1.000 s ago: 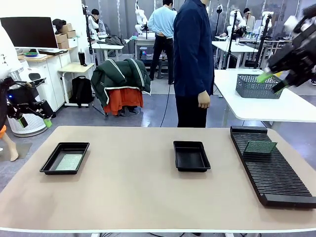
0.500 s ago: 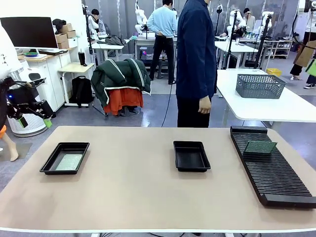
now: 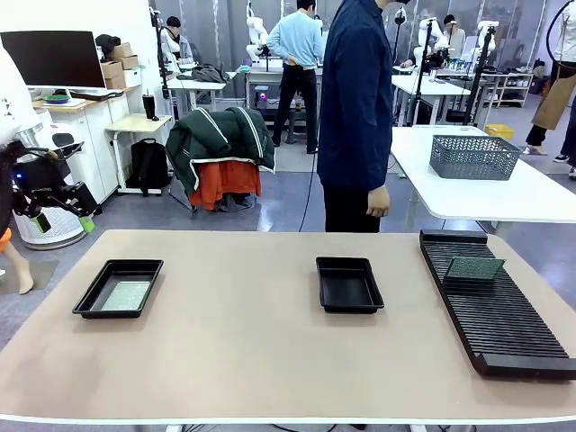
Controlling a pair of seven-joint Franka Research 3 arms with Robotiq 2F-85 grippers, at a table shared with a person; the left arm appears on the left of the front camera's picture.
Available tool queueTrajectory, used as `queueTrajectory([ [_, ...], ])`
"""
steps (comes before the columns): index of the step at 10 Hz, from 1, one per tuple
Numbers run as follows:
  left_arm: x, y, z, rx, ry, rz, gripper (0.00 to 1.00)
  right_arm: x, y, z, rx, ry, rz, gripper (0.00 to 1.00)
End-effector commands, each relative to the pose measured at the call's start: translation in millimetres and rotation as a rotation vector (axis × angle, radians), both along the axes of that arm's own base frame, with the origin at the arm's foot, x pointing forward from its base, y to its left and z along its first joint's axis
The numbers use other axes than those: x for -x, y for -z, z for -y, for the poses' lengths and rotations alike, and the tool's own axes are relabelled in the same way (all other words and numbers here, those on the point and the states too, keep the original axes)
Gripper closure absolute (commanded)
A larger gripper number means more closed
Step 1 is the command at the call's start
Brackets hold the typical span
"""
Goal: Inspect and transfer BCBs to ESD trays.
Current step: Pick up the Blank PCB from the PCB Rack and place it in the right ESD tray.
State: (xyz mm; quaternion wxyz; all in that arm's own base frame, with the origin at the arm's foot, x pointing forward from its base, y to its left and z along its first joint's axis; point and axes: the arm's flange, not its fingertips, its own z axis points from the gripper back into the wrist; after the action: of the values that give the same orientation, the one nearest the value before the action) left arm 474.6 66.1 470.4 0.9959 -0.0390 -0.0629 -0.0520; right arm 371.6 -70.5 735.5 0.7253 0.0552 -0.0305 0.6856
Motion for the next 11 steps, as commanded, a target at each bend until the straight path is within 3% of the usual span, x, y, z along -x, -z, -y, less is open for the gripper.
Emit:
queueTrajectory([
  [1,0,3,1,0.001,-0.002,0.012,0.00,3,2,2,-0.082,0.047,0.090,0.18],
  [2,0,3,1,0.001,-0.002,0.012,0.00,0,0,0,0.000,0.000,0.000,0.18],
  [8,0,3,1,0.001,-0.002,0.012,0.00,-2,0,-1,-0.015,0.001,0.016,0.18],
  [11,0,3,1,0.001,-0.002,0.012,0.00,-5,59,6,0.008,0.020,0.069,0.18],
])
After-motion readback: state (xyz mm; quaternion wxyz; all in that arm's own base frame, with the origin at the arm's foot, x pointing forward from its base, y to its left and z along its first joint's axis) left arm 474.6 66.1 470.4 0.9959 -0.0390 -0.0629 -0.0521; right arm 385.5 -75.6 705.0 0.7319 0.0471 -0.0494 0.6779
